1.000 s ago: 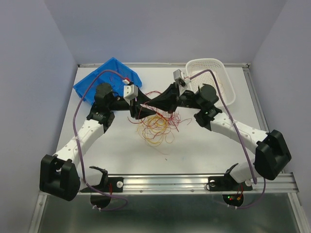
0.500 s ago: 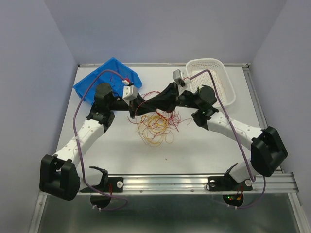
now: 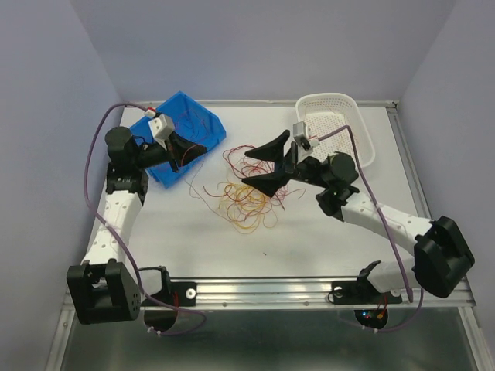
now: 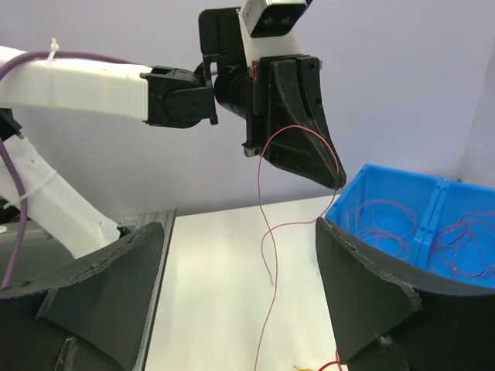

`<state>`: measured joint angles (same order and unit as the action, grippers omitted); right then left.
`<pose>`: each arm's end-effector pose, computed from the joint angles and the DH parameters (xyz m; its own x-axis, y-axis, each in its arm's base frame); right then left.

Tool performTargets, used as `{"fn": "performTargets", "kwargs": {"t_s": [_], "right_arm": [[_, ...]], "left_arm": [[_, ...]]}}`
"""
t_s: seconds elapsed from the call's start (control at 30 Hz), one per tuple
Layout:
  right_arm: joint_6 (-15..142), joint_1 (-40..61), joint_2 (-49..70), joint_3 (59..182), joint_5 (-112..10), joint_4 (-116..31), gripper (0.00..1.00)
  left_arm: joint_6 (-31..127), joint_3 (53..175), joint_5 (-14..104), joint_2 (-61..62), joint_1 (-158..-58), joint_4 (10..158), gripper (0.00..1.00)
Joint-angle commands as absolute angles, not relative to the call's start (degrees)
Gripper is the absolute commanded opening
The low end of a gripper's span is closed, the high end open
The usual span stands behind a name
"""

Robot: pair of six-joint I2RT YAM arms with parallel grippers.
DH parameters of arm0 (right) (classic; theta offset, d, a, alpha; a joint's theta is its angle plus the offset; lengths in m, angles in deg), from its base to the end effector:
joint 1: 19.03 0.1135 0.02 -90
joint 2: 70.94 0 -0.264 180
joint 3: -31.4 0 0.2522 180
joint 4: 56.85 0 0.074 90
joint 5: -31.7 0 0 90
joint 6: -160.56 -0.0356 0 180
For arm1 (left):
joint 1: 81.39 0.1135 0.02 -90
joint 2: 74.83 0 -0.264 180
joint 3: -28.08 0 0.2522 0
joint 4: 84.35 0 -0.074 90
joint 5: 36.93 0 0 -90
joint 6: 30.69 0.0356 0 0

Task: Untangle the cables
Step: Place the cable in the bin.

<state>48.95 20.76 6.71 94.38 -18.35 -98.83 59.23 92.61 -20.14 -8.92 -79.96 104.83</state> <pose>0.2140 0.2080 0.3540 -0.0144 0.3555 -0.9346 -0.9936 0.1000 0.0533 0.2486 -0.0279 0.3599 0.1344 0.0030 -0.9909 0.9412 0.3124 0.1285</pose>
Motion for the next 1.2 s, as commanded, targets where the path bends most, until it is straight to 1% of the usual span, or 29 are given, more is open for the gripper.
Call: {"fn": "performTargets", "kwargs": {"t_s": [0.0, 0.07, 0.23, 0.37, 0.43, 0.57, 0.83, 0.97, 1.07, 1.17], "right_arm": [[50.52, 21.05, 2.45, 92.02, -23.75, -102.15, 0.84], [51.04, 21.14, 1.40, 91.31, -24.19, -102.15, 0.84], [51.66, 21.05, -0.19, 89.38, -25.69, -101.97, 0.84], [52.71, 21.14, -2.12, 87.53, -27.79, -101.80, 0.84], [53.24, 20.96, -3.61, 86.83, -28.32, -101.53, 0.84], [54.47, 20.96, -6.07, 84.98, -30.08, -101.09, 0.84], [55.62, 20.96, -11.70, 80.94, -31.93, -99.07, 0.84], [56.14, 20.96, -13.11, 79.79, -32.19, -98.11, 0.84], [56.85, 20.96, -13.55, 79.44, -33.59, -96.97, 0.84], [57.20, 20.96, -13.55, 79.62, -34.13, -96.17, 0.84]], "left_arm": [[68.50, 100.19, -19.46, -9.88, -73.76, 90.47, 0.00], [71.87, 103.00, -17.78, -9.70, -71.38, 87.00, 0.00], [73.90, 108.36, -15.05, -8.13, -65.31, 85.58, 0.00], [75.13, 117.22, -15.58, -2.16, -61.80, 83.12, 0.00], [74.78, 120.31, -15.49, -0.04, -61.26, 83.03, 0.00], [72.15, 130.93, -16.02, 5.67, -60.12, 82.77, 0.00], [69.95, 143.26, -14.70, 15.25, -59.59, 82.77, 0.00], [65.91, 150.29, -16.45, 19.56, -59.24, 82.77, 0.00], [56.27, 158.44, -21.72, 24.21, -58.98, 82.86, 0.00], [50.63, 160.32, -23.84, 24.84, -59.06, 86.71, 0.00]]}}
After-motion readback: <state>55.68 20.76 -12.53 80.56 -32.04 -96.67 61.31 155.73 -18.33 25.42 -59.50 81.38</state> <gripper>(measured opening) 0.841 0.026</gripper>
